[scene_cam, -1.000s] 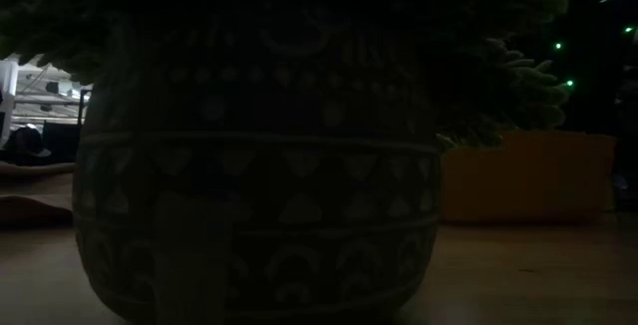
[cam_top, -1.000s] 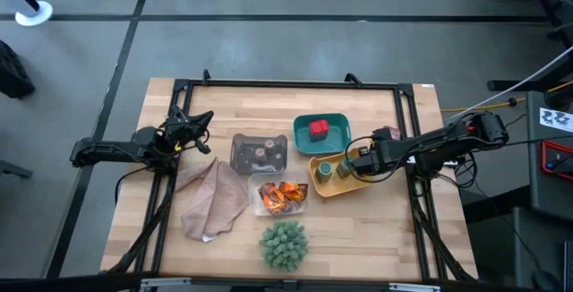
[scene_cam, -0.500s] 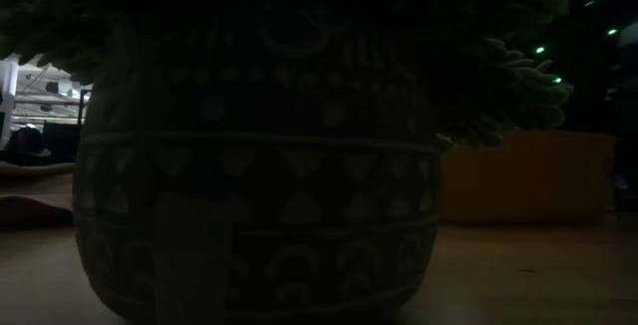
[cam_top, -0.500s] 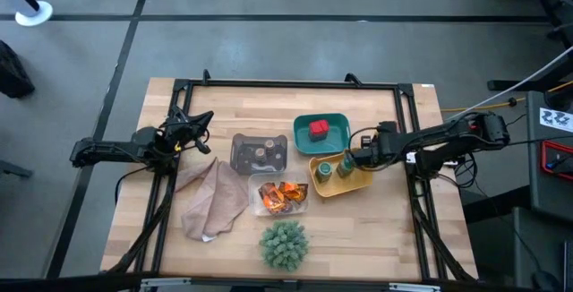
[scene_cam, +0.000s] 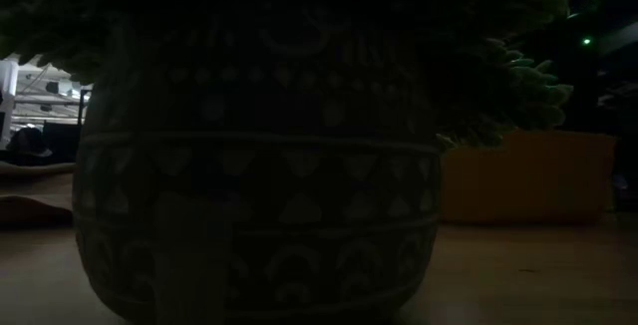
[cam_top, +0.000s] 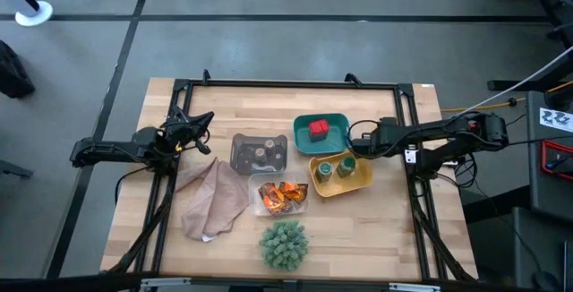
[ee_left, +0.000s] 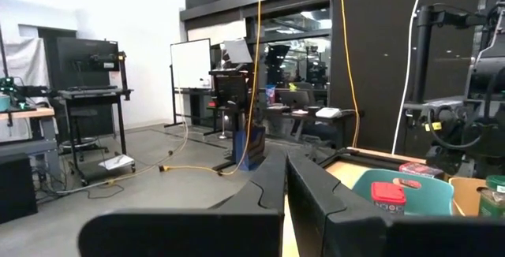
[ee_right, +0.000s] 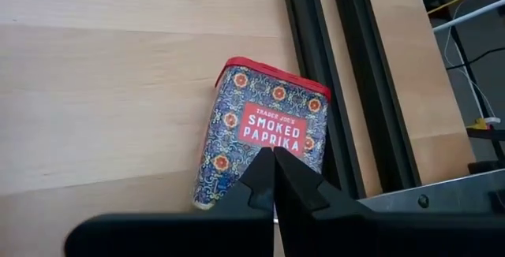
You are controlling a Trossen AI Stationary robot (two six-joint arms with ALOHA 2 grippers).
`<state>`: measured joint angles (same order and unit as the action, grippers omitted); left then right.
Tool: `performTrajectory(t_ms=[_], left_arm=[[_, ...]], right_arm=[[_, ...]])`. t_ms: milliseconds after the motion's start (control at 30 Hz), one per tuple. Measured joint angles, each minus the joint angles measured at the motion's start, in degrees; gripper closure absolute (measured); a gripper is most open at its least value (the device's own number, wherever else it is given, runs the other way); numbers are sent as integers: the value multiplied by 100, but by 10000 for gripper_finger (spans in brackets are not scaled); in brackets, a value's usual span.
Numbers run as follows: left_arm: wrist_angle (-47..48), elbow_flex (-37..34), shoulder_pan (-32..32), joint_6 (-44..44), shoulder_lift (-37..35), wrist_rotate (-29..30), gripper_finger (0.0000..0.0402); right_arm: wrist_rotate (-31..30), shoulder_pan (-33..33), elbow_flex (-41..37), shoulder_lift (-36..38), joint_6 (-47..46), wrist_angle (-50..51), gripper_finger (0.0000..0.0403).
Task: Sort spices by type
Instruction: Put the red seasoning can into the blue bin
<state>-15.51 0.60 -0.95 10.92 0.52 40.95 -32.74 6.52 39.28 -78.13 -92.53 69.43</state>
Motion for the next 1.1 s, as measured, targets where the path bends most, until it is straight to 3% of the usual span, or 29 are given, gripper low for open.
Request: performTrajectory(t_ms=[767, 1100], left_arm=[[0, 0, 0, 46, -1, 13, 401], [6, 0, 0, 55, 0, 13, 401]], right_arm=[[471, -9, -91, -2, 16, -337, 400], [376, -15, -306, 9, -177, -615, 400]])
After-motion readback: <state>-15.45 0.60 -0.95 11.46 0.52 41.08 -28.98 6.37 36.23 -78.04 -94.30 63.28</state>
